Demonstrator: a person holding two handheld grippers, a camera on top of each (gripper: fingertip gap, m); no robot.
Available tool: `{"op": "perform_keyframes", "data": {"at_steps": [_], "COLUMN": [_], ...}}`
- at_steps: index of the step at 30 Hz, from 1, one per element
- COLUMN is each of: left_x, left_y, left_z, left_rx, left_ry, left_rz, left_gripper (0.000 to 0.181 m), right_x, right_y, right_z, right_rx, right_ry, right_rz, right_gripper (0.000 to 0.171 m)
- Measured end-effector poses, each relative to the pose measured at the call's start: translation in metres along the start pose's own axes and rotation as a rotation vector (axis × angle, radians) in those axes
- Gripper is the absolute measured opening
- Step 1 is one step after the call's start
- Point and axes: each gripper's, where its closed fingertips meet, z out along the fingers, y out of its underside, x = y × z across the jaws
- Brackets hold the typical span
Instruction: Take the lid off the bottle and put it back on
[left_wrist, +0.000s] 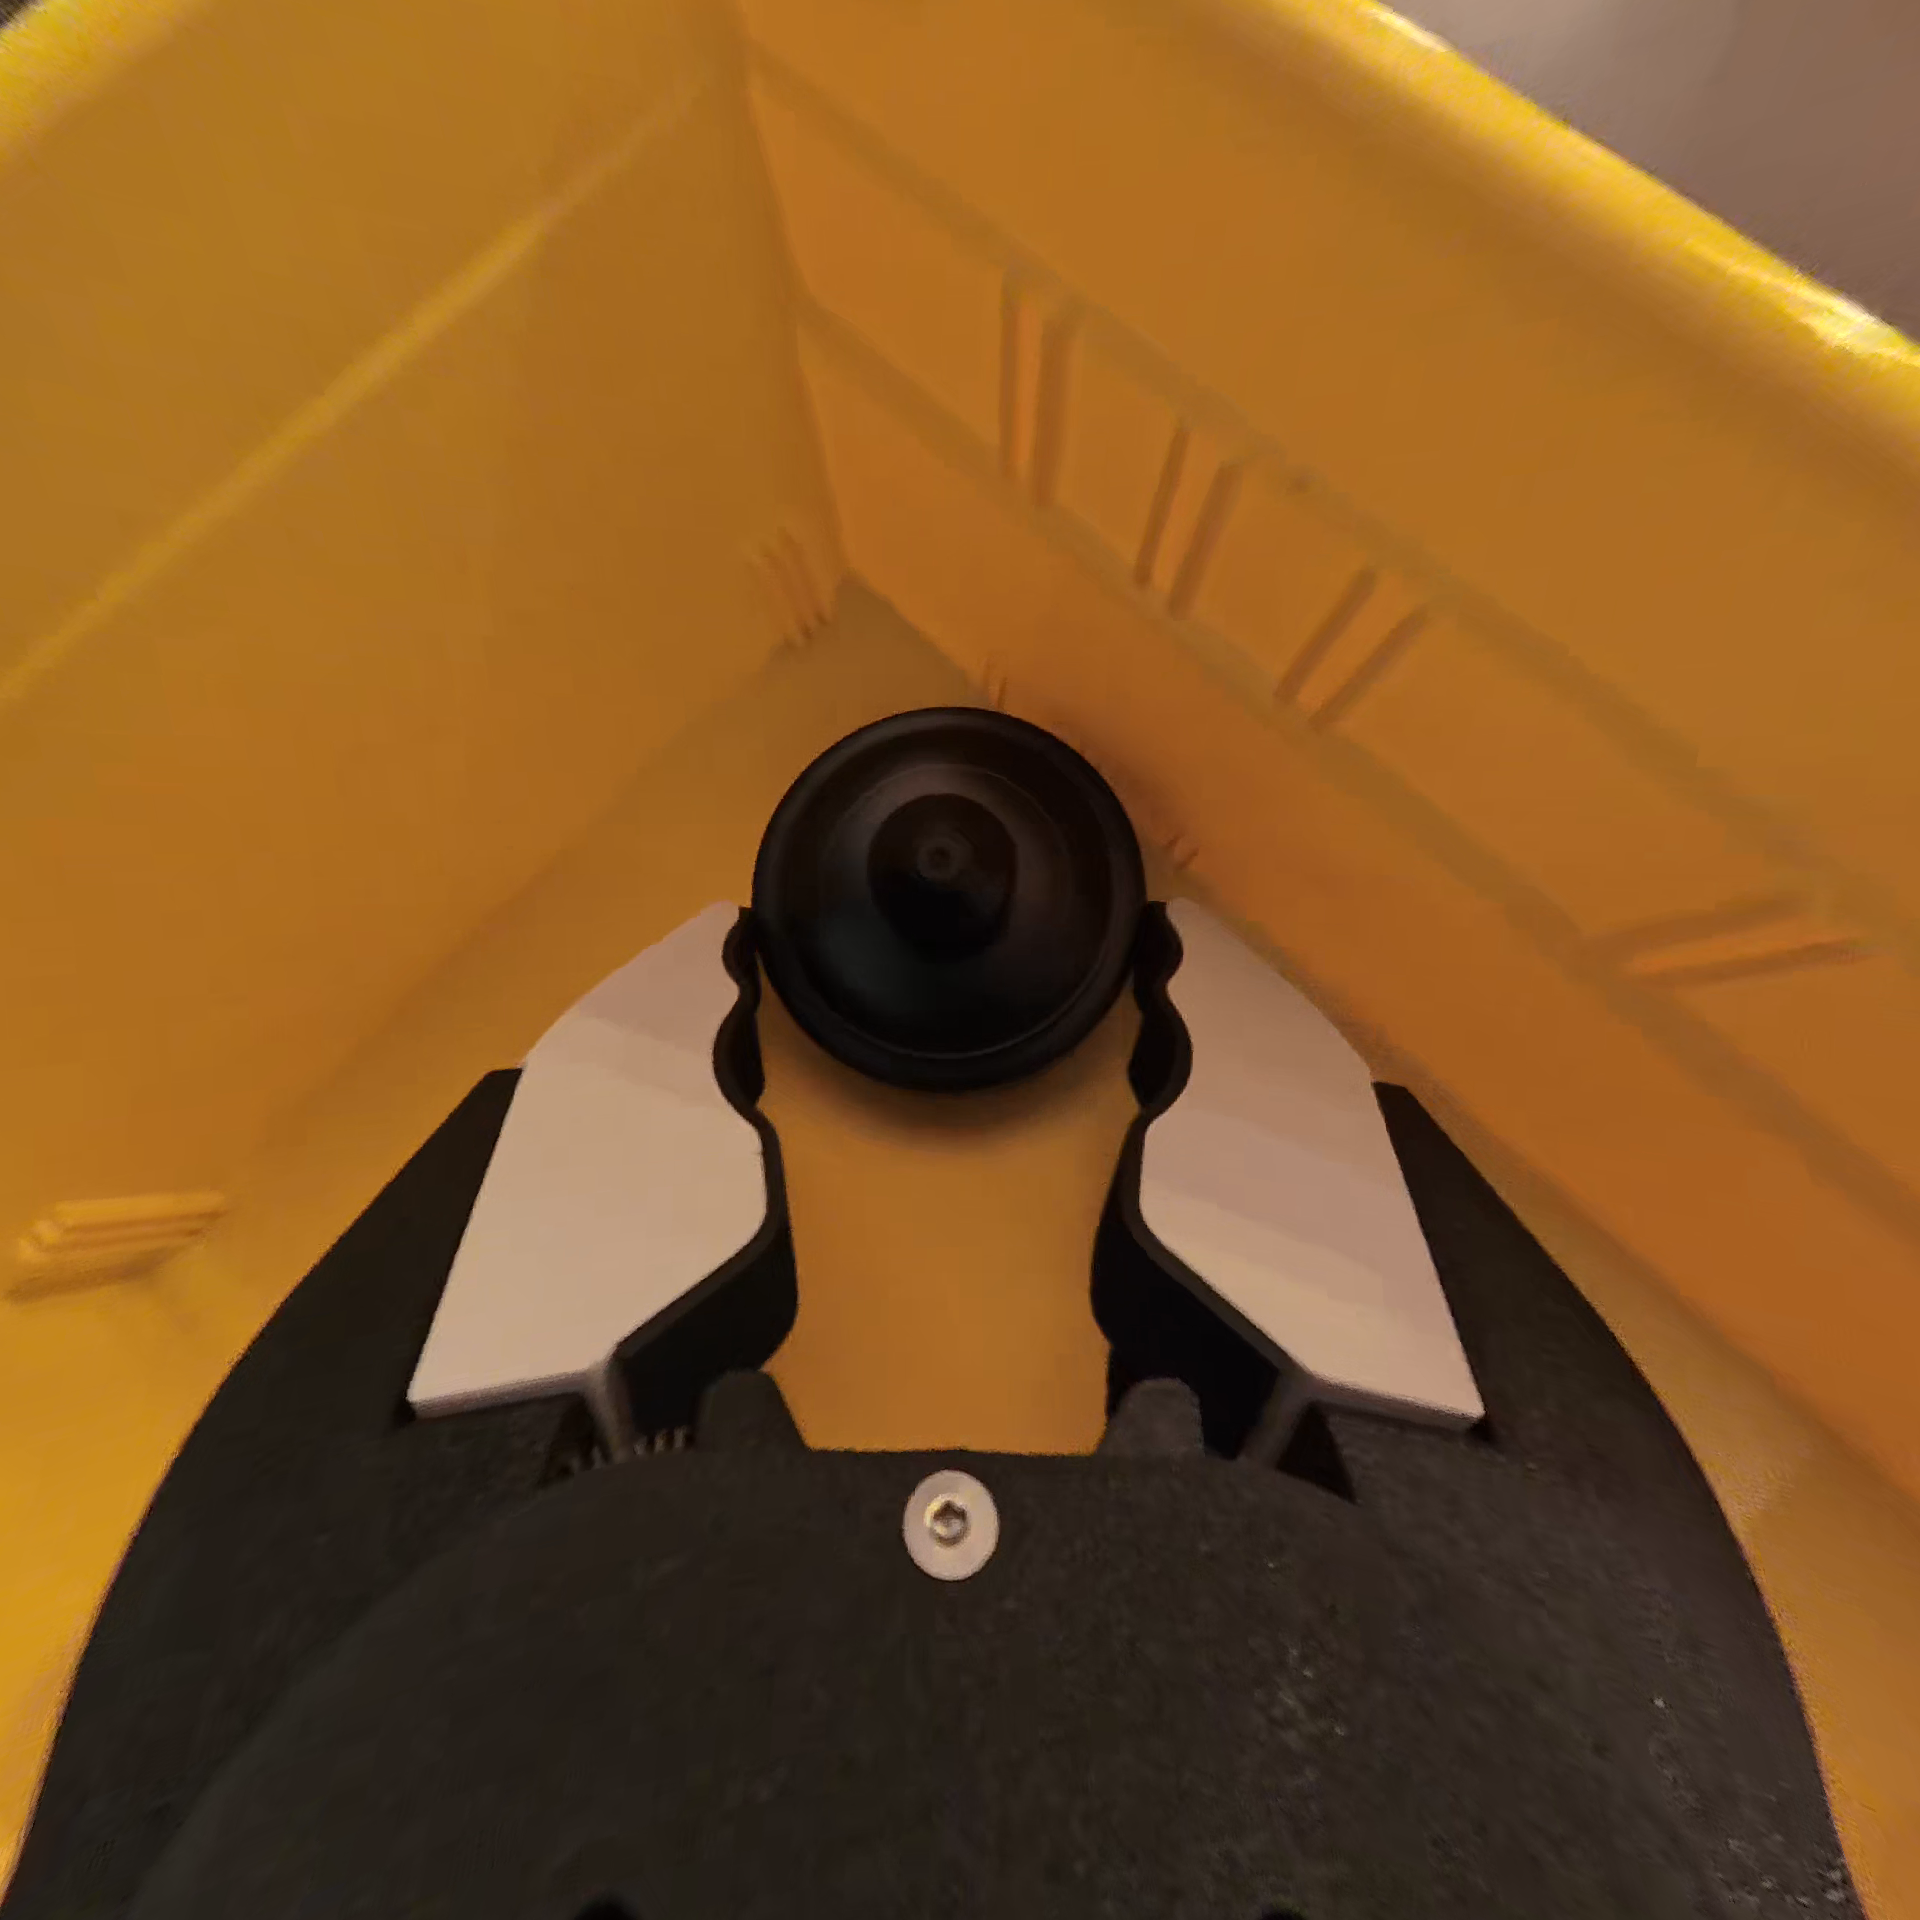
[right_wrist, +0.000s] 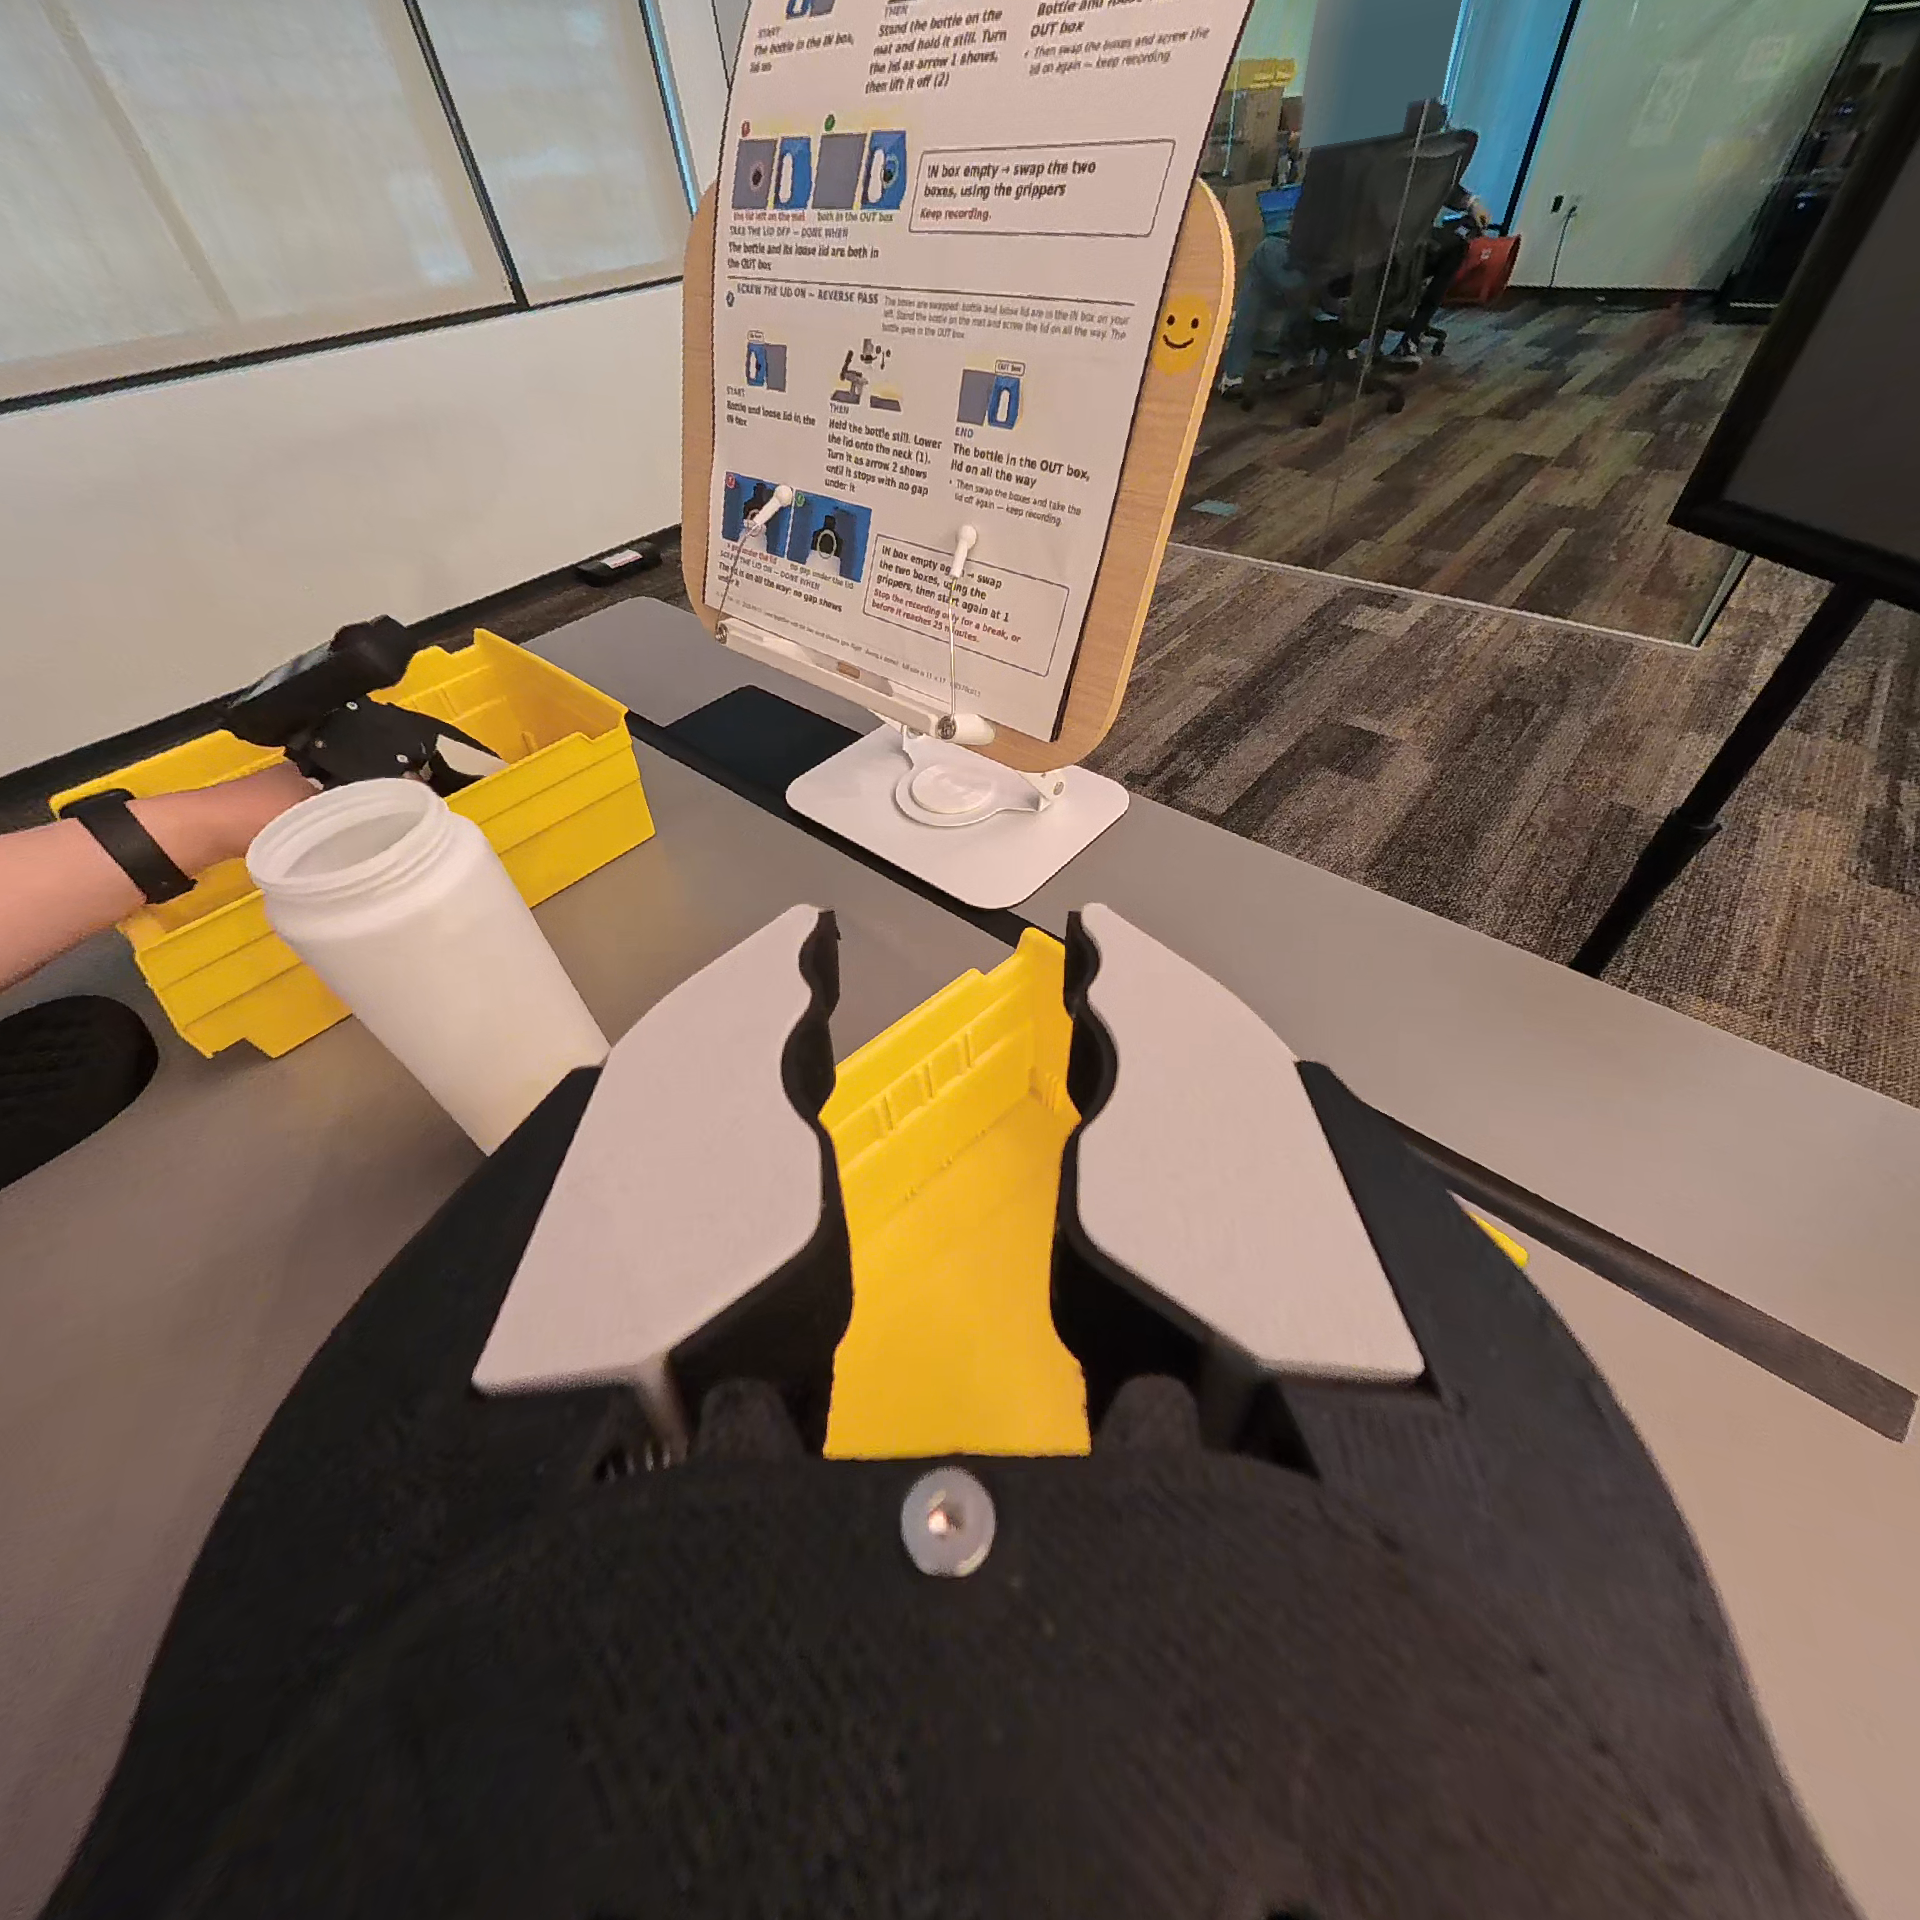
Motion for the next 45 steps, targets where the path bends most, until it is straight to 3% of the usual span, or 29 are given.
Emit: {"op": "perform_keyframes", "data": {"at_steps": [5, 11, 15, 18, 22, 27, 32, 43, 45], "left_x": [-0.004, 0.021, 0.091, 0.163, 0.237, 0.285, 0.293, 0.29, 0.282], "left_y": [0.005, -0.039, -0.09, -0.121, -0.146, -0.165, -0.173, -0.179, -0.186], "left_z": [-0.023, -0.108, -0.165, -0.189, -0.198, -0.199, -0.191, -0.185, -0.188], "left_rx": [-0.031, 0.099, 0.193, 0.223, 0.219, 0.232, 0.209, 0.249, 0.3], "left_ry": [-0.042, -0.086, 0.036, 0.172, 0.289, 0.36, 0.355, 0.351, 0.301], "left_rz": [-0.037, 0.115, 0.304, 0.459, 0.621, 0.706, 0.718, 0.67, 0.637], "left_gripper": [0.069, 0.069, 0.069, 0.069, 0.07, 0.07, 0.069, 0.069, 0.092], "right_x": [-0.004, -0.034, -0.112, -0.194, -0.267, -0.292, -0.299, -0.29, -0.286], "right_y": [-0.001, -0.021, -0.046, -0.043, -0.022, 0.008, 0.008, 0.012, 0.012], "right_z": [0.002, 0.0, -0.001, 0.0, 0.02, 0.052, 0.048, 0.053, 0.056], "right_rx": [-0.007, 0.062, 0.182, 0.187, 0.14, 0.026, 0.036, -0.001, -0.002], "right_ry": [-0.008, -0.065, -0.336, -0.633, -0.8, -0.79, -0.819, -0.745, -0.711], "right_rz": [-0.016, -0.1, -0.203, -0.293, -0.38, -0.415, -0.428, -0.479, -0.505], "right_gripper": [0.042, 0.042, 0.043, 0.06, 0.071, 0.078, 0.066, 0.067, 0.067]}}
